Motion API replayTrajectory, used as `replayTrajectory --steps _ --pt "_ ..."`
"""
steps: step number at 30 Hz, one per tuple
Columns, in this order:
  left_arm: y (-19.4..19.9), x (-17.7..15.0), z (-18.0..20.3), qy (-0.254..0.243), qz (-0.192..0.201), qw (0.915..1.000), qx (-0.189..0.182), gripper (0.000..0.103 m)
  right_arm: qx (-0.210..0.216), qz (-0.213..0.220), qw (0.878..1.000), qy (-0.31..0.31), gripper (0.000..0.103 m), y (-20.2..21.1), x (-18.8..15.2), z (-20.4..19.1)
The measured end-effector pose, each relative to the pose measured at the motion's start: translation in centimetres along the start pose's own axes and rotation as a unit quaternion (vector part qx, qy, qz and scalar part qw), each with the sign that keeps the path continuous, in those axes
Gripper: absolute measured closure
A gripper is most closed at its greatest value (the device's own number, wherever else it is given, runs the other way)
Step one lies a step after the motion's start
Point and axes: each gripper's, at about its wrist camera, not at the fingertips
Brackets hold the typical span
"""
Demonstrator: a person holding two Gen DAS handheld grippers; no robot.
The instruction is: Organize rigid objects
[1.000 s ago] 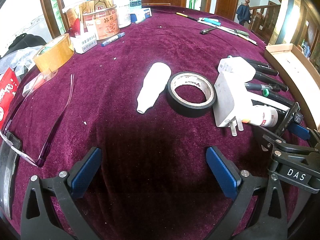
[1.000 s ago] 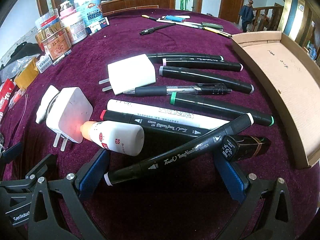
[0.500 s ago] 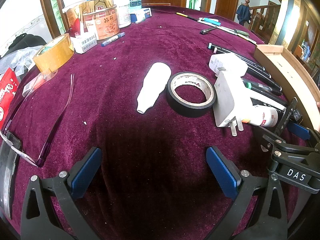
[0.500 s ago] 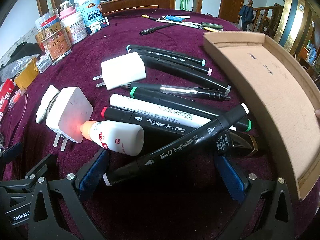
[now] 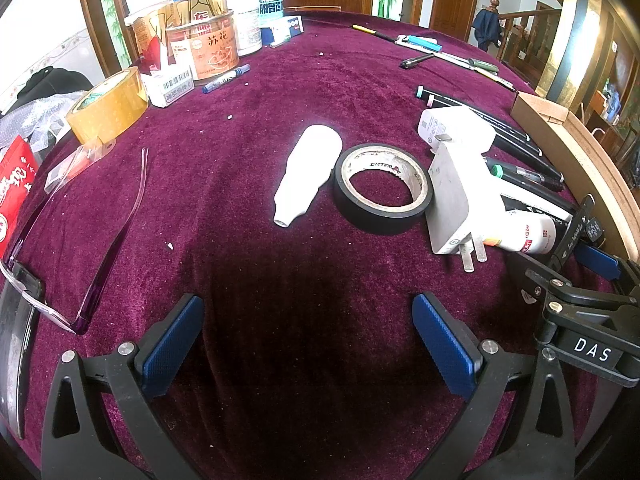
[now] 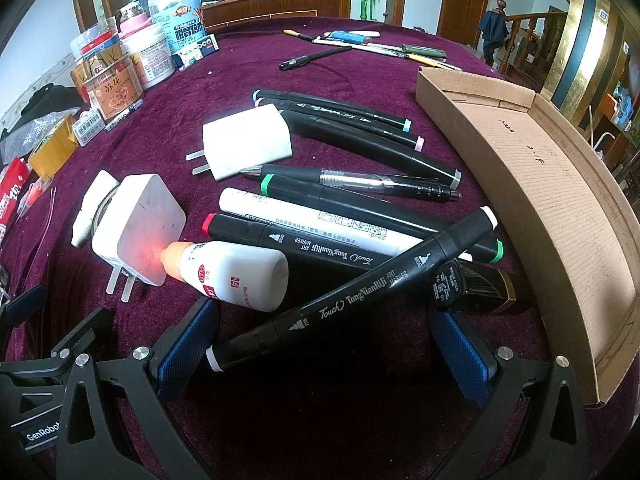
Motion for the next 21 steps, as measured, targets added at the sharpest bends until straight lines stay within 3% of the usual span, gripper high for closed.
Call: replayTrajectory --steps 21 --pt "-0.14 0.08 -0.16 0.000 0.000 1.0000 0.001 0.000 0.000 0.000 1.000 0.000 0.002 0.10 -0.07 -0.14"
Point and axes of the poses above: each gripper's, at about its wrist camera, not at the fingertips, and y roughly against the way its jaws point, z to its right, x to its top, and after that the axes turned 2 degrees about -y, right-handed
